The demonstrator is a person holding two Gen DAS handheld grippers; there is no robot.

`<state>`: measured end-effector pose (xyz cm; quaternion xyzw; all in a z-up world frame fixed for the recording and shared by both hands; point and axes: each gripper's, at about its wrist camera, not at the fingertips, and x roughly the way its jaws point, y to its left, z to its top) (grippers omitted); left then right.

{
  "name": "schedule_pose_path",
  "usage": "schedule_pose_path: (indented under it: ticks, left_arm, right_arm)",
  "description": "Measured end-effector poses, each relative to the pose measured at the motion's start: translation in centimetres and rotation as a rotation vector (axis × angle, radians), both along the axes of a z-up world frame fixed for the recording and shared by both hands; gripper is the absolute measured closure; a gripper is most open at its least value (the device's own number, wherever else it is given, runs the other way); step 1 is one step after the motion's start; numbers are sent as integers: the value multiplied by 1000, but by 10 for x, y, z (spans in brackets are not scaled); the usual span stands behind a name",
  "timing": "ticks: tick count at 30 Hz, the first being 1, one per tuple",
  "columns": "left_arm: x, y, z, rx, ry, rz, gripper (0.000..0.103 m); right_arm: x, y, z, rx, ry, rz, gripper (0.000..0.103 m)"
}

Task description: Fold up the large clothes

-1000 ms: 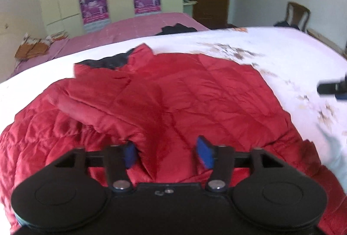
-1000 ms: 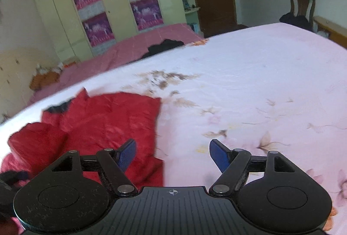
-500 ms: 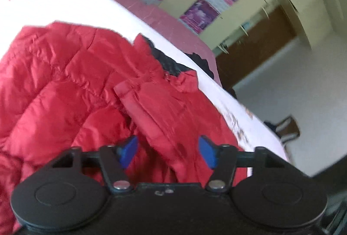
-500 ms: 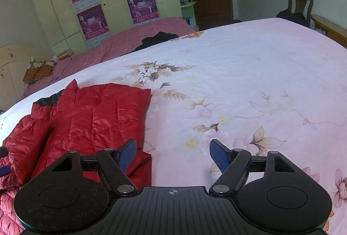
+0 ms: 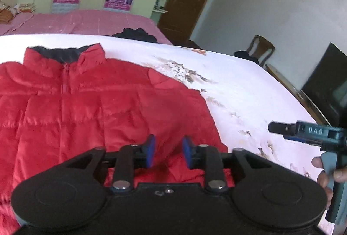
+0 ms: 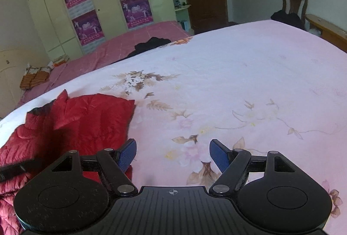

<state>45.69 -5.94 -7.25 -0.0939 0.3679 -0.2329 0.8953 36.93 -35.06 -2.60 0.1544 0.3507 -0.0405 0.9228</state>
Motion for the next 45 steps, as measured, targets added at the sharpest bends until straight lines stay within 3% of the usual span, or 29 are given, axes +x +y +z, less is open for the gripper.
schedule_pose_path:
  ticks: [3,5,6,7,8,10,12,13,17,18,20,21,22,25,29,37,39,40,43,45]
  left_arm:
    - [-8,22,0,-30,9,95,54]
    - [-15,48,2,-11,-4,213,14]
    - [-20,66,3,14,-20,287,14]
    - [-23,81,5,26,-30,329,21]
    - [-27,100,5,30,-34,374,37]
    - [-31,134,2,39,-19,456,51]
    - [-34,164,-1,73,-21,538,51]
    - [-33,172,-1,85,-26,563,51]
    - [-24,198,-9,105,-2,571,51]
    - [-21,200,-14,111,5,554,51]
    - [-19,206,-23,120,14,529,51]
    - [-18,207,-25,119,14,518,51]
    - [-19,204,-27,122,12,511,51]
    - [-30,210,-27,117,-2,497,51]
    - [-40,216,-33,146,-10,462,51]
    - [-28,214,-35,216,20,396,49]
    - [-33,221,-22,189,-8,410,36]
    - [-36,223,-13,184,-51,425,20]
    - [-21,225,-4,181,-86,409,22]
    - [-2,220,-5,187,-77,375,26]
  right_arm:
    - [5,5,2,25,-14,45,29]
    - [9,13,2,45,-22,77,29]
    - [11,18,1,62,-25,93,29]
    - [14,23,0,85,-24,108,29]
    - [17,27,-2,112,-20,125,29]
    - [26,41,-7,159,-9,161,29]
    - [36,58,-14,182,7,205,12]
    - [41,66,-16,194,1,226,9]
    - [60,90,-29,228,30,273,10]
    - [63,95,-32,240,35,276,15]
    - [71,102,-39,263,68,290,49]
    - [74,105,-43,271,83,294,56]
    - [76,108,-45,266,98,301,77]
    - [64,111,-42,239,84,297,85]
    - [41,120,-41,161,68,299,85]
    - [58,137,-54,52,102,288,85]
    - [47,135,-39,-23,63,231,52]
    - [41,135,-29,-55,12,203,20]
    - [47,149,-13,-84,-54,268,21]
    - [66,172,-13,-101,-45,329,42]
